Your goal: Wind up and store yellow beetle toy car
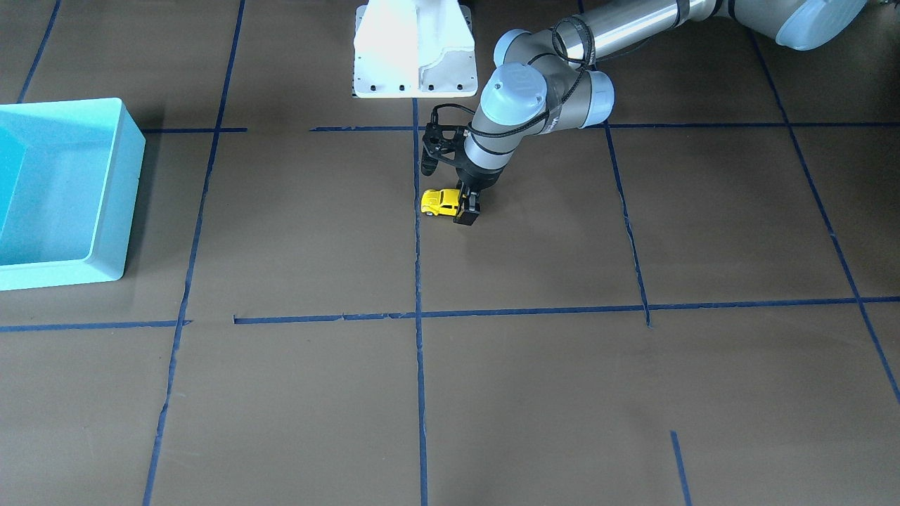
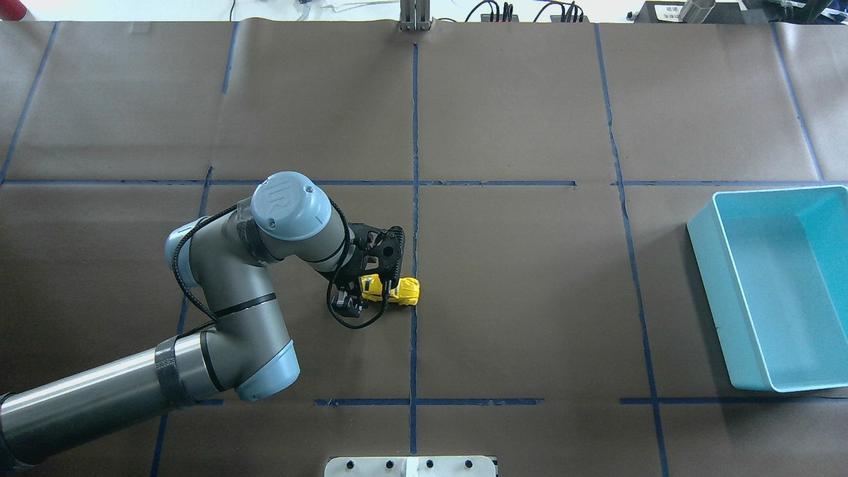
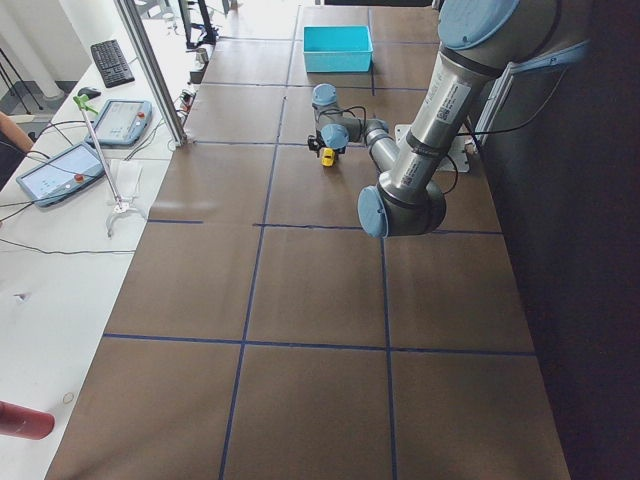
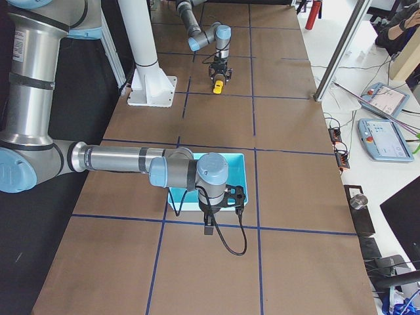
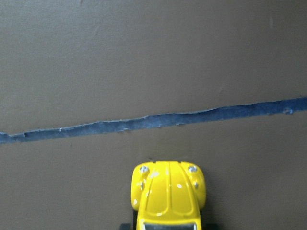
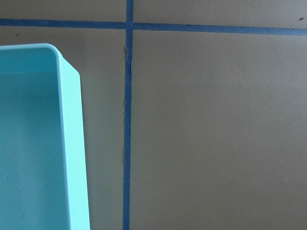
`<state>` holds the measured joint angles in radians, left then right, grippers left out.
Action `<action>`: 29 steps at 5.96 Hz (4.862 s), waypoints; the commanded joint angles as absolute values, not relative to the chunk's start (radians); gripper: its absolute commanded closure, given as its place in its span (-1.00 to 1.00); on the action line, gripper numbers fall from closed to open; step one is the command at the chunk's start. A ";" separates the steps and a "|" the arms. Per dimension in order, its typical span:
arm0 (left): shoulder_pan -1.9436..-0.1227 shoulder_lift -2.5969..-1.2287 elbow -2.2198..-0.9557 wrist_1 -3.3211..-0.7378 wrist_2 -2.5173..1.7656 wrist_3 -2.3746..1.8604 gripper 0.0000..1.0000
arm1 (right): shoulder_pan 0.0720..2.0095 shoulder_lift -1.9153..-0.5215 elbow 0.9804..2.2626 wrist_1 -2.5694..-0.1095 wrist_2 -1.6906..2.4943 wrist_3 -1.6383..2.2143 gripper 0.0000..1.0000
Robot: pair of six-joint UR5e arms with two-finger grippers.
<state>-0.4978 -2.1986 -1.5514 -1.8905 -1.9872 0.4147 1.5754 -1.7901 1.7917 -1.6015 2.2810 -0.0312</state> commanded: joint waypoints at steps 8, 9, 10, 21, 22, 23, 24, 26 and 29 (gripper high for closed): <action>-0.988 -1.704 -1.934 -1.625 -2.089 0.537 -1.00 | 1.575 -1.789 1.792 -1.601 2.281 -0.031 -1.00; -1.082 -1.671 -1.916 -1.615 -2.094 0.535 -1.00 | 1.575 -1.789 1.793 -1.601 2.281 -0.031 -1.00; -1.217 -1.649 -1.873 -1.564 -2.171 0.534 -1.00 | 1.575 -1.789 1.793 -1.601 2.281 -0.031 -1.00; -1.623 -1.468 -1.772 -1.391 -2.362 0.115 -1.00 | 1.467 -1.702 1.818 -1.310 2.542 -0.034 -1.00; -1.623 -1.471 -1.766 -1.399 -2.362 0.115 -1.00 | 1.392 -1.636 1.839 -1.308 2.559 -0.032 -1.00; -1.623 -1.468 -1.779 -1.399 -2.365 0.115 -1.00 | 1.346 -1.561 1.861 -1.310 2.566 -0.029 -1.00; -1.623 -1.471 -1.776 -1.399 -2.364 0.115 -1.00 | 1.239 -1.539 1.937 -1.354 2.585 -0.023 -1.00; -1.623 -1.470 -1.766 -1.401 -2.364 0.117 -1.00 | 1.147 -1.560 1.965 -1.390 2.571 -0.113 -1.00; -1.623 -1.468 -1.764 -1.401 -2.364 0.115 -1.00 | 0.972 -1.609 2.102 -1.391 2.348 -0.325 -1.00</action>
<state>-1.6230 -1.4685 -1.7654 -1.4005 -2.3639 0.1152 1.0532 -1.5833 2.0311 -1.3898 2.4432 -0.2761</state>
